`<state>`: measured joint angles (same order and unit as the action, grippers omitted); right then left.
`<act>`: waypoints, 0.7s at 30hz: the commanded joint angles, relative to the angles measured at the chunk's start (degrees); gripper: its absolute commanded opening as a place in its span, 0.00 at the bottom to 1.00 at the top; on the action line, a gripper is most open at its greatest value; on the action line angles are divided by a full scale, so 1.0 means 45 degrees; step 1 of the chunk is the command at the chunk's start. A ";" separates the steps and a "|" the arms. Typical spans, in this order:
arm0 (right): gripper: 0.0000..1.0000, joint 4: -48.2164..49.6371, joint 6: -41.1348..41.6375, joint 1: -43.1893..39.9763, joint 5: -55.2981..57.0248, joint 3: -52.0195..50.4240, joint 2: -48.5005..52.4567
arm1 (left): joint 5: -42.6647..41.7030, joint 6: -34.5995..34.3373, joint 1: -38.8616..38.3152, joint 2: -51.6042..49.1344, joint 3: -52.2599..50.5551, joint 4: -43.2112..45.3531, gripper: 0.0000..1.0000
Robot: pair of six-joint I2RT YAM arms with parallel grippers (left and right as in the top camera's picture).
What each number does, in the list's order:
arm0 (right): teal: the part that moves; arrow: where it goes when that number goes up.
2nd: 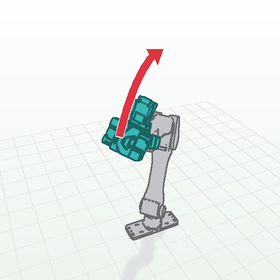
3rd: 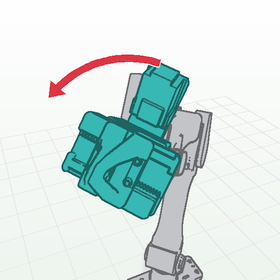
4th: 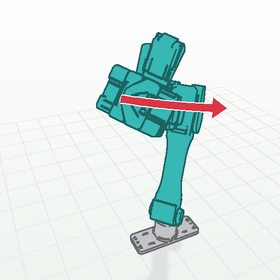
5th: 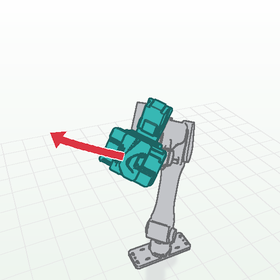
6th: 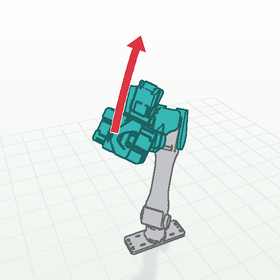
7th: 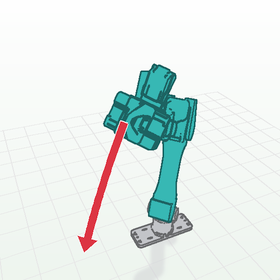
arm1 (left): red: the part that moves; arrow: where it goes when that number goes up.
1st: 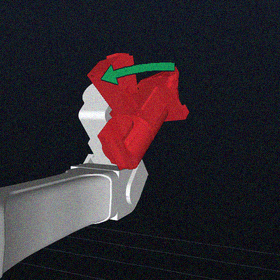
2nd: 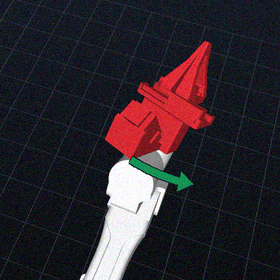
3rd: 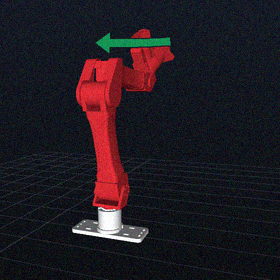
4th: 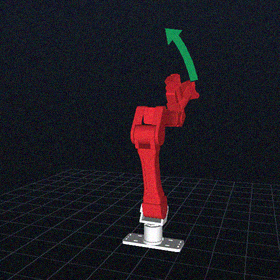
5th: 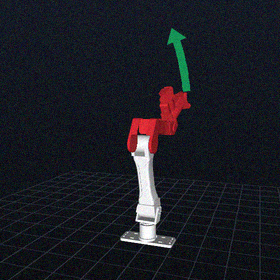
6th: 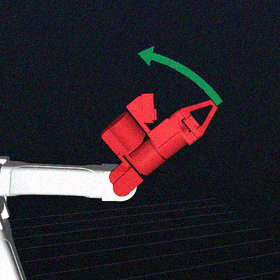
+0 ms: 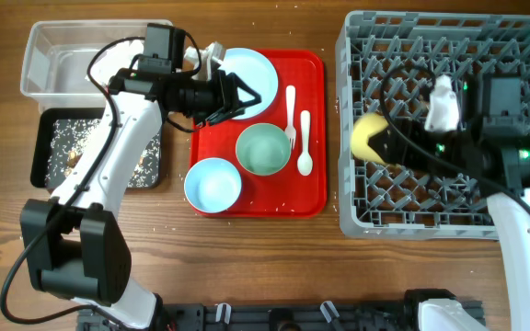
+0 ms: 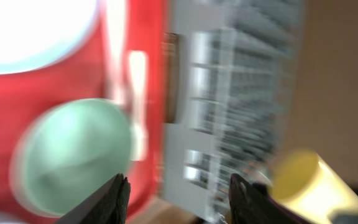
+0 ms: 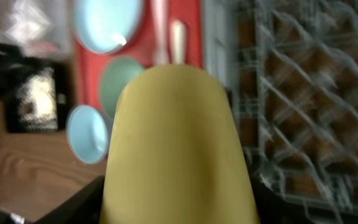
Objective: Sort waste into correct bins and load items into the dishwasher rack
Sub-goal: 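Carry the yellow cup right and place it in the dishwasher rack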
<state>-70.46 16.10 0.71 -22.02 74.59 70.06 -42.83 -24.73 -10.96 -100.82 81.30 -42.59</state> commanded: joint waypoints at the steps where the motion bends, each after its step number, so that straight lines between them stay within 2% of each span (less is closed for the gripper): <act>1: 0.42 -0.2030 0.1831 0.0053 0.2375 0.0209 -0.0083 | 0.3648 0.0107 -0.0015 0.0238 0.0151 -0.0544 0.53; 6: 0.42 -0.3478 0.2535 0.0199 0.3531 0.0209 0.0015 | 0.4561 0.0107 -0.0015 0.0238 0.0151 -0.0593 0.56; 11: 0.42 -0.3458 0.2885 0.0675 0.4046 0.0185 0.0529 | 0.5090 0.0107 -0.0015 0.0233 0.0151 -0.0597 0.57; 21: 0.43 -0.3036 0.2603 0.1389 0.4133 0.0175 0.4114 | 0.5153 0.0107 -0.0010 0.0233 0.0151 -0.0607 0.61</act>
<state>-84.16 28.08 6.76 -4.73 74.78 85.62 -20.60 -24.73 -10.96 -100.82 81.30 -45.25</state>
